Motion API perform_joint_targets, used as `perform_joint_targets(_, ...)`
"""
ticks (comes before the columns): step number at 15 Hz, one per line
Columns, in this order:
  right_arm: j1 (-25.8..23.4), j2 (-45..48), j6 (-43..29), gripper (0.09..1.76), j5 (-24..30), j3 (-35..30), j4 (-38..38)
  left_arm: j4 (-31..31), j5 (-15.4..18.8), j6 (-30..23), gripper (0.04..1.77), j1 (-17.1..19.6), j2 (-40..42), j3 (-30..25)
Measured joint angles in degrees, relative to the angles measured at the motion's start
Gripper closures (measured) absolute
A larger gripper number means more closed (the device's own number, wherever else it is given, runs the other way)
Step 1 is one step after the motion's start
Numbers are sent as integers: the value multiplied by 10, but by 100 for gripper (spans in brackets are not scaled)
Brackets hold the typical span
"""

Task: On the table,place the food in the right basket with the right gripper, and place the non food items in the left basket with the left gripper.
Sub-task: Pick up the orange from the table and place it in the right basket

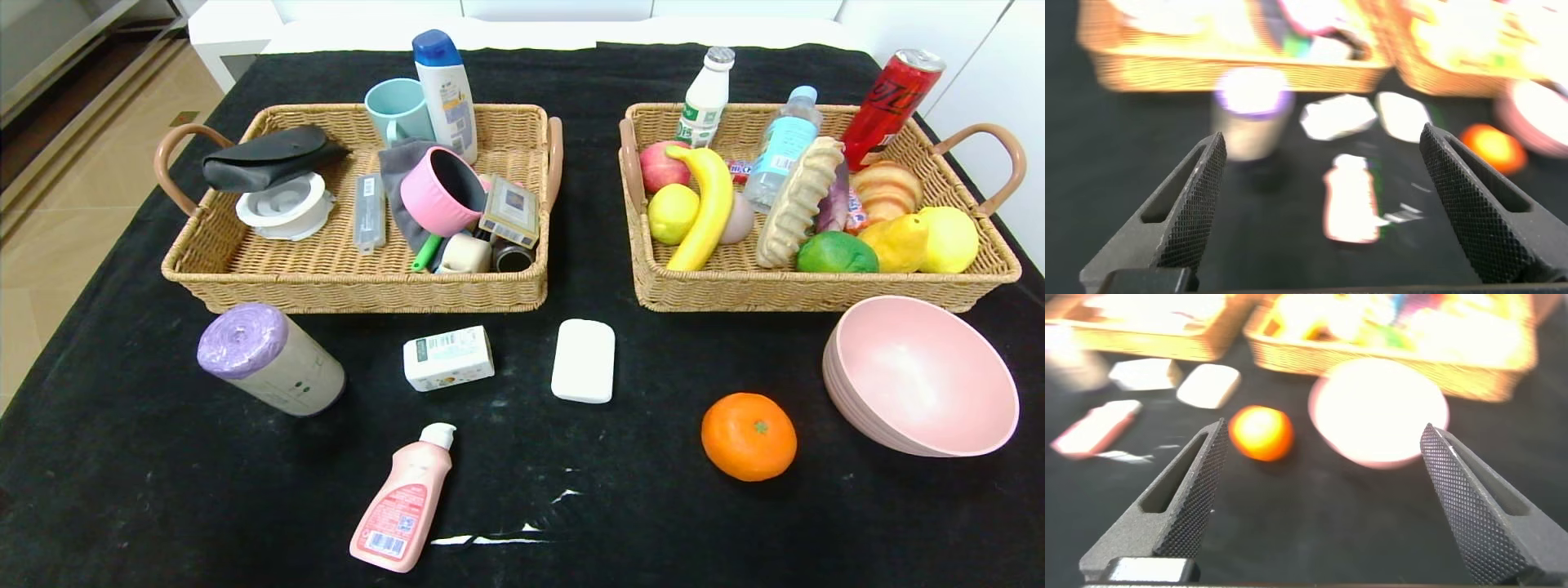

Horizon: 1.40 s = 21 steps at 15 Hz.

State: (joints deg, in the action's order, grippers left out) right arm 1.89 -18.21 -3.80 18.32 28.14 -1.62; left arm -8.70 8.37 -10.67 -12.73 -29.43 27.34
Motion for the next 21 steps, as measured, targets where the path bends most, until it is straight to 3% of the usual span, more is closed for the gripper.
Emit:
perform_joint_targets(3, -4, -55, -1, 14, 71, 28, -1, 49, 66, 43, 9, -33, -32, 25)
perform_joint_targets(5, -3, -89, -4, 14, 135, 35, -2, 61, 78, 47, 9, -72, -54, 40)
perform_joint_targets(8, 4, -139, -7, 14, 166, 41, -1, 59, 82, 48, 9, -148, -96, 58)
perform_joint_targets(11, 50, -191, -10, 14, 169, 49, 2, 50, 83, 53, 9, -192, -147, 76)
perform_joint_targets(14, 113, -245, -12, 14, 154, 69, 5, 27, 84, 76, 9, -202, -195, 83)
perform_joint_targets(17, 185, -295, -16, 14, 90, 83, 25, 1, 83, 81, 9, -212, -238, 94)
perform_joint_targets(21, 212, -339, -16, 14, 83, 95, 30, -2, 78, 82, 9, -214, -273, 100)
